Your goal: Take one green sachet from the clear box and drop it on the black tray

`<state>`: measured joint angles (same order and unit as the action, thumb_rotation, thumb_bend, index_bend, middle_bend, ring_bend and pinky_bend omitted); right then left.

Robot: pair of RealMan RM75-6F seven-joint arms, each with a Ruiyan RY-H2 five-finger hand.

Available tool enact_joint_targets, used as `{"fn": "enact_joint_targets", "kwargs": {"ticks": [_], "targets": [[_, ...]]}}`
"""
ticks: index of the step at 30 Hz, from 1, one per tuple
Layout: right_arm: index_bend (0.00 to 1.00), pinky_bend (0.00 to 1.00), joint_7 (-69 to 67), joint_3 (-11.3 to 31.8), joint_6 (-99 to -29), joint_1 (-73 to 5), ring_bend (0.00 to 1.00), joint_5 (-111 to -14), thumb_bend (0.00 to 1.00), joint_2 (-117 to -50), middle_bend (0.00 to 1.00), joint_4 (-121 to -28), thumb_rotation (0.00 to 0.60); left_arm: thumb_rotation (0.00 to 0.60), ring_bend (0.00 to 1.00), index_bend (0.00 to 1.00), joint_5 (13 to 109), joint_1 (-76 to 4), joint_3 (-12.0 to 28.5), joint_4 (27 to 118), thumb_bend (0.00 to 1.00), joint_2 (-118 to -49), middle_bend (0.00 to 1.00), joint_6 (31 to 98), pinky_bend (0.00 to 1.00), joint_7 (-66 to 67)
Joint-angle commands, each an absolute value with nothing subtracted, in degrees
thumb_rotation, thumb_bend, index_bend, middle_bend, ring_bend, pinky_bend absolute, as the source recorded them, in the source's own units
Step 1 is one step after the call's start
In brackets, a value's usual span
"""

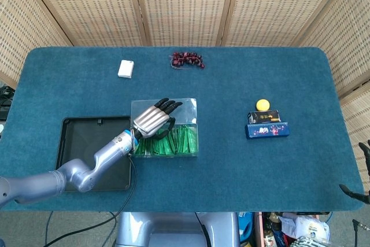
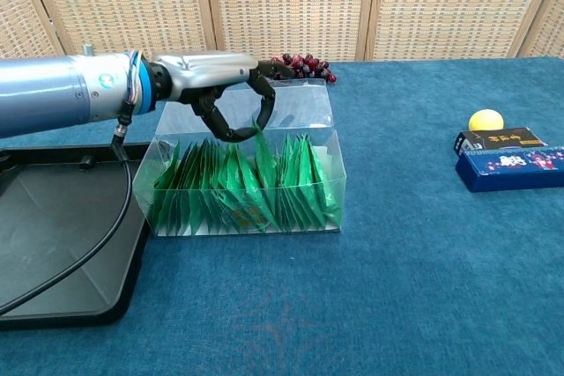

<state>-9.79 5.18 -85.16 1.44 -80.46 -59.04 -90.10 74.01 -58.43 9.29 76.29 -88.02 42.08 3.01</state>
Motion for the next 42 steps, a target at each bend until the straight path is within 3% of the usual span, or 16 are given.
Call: {"fn": "enact_joint_targets", "kwargs": {"ticks": [1,18,27,32,34,38,42], "targets": [[0.00,0.00,-9.73,5.11,-85.42,1.53,0.00,-80.69,0.00,-58.99,0.00,-90.27,0.600,0.600,0.00,0.72,74.04,-58.05,10.11,78.82,0.56,-85.92,0.00,43.02,0.00,2.57],[0.00,0.00,-9.31,4.43,-87.42,2.15,0.00,-82.99,0.00,-58.45,0.00,-91.82,0.600,0.600,0.00,0.72,74.23,-53.27,14.51,94.42,0.57,-70.69,0.00,51.63,0.00,1.55],[0.00,0.00,-8.87,3.77,-88.74,2.57,0.00,-84.86,0.00,-58.08,0.00,-92.99,0.600,0.600,0.00,0.72,77.70,-45.76,10.65,99.06,0.57,-61.41,0.00,56.35,0.00,-2.29],[0.00,0.00,-8.52,3.41,-89.11,2.65,0.00,-85.71,0.00,-58.00,0.00,-93.46,0.600,0.600,0.00,0.73,81.49,-39.45,4.58,99.74,0.57,-56.06,0.00,57.70,0.00,-7.32],[0.00,0.00,-8.33,3.24,-89.16,2.64,0.00,-86.07,0.00,-57.98,0.00,-93.70,0.600,0.600,0.00,0.73,82.36,-36.11,0.78,99.16,0.58,-53.97,0.00,57.20,0.00,-10.67],[0.00,0.00,-7.88,3.03,-89.09,2.55,0.00,-86.42,0.00,-58.02,0.00,-93.99,0.600,0.600,0.00,0.74,81.64,-34.48,-2.70,97.76,0.64,-51.98,0.00,52.72,0.00,-12.99],[0.00,0.00,-7.36,2.84,-88.67,2.34,0.00,-86.54,0.00,-58.14,0.00,-94.22,0.600,0.600,0.00,0.74,76.96,-33.94,-3.48,97.34,0.64,-52.20,0.00,49.00,0.00,-10.56]]}}
